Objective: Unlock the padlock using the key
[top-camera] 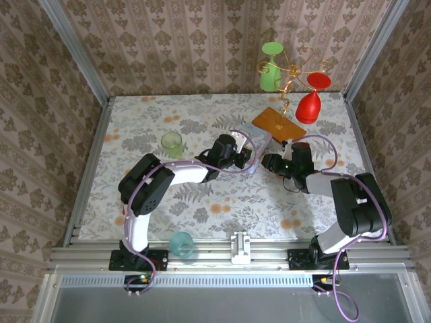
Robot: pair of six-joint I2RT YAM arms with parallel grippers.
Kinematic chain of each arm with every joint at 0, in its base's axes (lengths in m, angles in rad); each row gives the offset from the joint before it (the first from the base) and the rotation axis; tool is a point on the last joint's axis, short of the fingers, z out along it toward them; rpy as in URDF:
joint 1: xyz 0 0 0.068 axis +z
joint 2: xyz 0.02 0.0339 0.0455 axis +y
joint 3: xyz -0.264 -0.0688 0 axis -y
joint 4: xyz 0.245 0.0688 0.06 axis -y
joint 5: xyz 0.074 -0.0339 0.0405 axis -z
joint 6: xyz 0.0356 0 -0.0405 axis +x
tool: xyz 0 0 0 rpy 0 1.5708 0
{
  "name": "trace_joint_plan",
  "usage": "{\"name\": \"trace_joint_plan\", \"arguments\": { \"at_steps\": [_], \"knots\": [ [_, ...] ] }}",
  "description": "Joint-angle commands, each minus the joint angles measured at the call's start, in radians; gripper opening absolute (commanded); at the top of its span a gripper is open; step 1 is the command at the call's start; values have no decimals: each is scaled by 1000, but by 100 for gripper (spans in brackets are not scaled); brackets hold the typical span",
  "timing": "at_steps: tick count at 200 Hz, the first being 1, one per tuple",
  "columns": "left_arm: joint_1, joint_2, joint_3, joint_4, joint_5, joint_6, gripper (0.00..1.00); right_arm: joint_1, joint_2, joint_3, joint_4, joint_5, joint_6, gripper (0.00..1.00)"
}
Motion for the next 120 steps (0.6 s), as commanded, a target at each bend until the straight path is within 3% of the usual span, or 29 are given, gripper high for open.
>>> {"name": "trace_joint_plan", "arguments": {
  "at_steps": [1,17,28,53,81,97,120],
  "knots": [
    [44,94,-98,-348,-62,-47,20,-15,24,39,122,-69,47,0],
    [47,86,-106,-342,-62,-49,20,-16,54,-15,246,-185,134,3],
    [48,82,-109,-341,-61,-48,20,-19,59,-27,230,-212,151,5],
    [50,81,-115,-329,-55,-53,20,-25,89,-5,15,-171,69,7],
    [48,78,-114,-329,-54,-58,20,-33,131,-35,37,-153,64,12],
    [49,77,-113,-334,-60,-55,20,-32,175,-42,80,-171,70,7],
    [48,71,-110,-338,-59,-52,20,-32,208,-42,67,-143,58,12]
  ]
}}
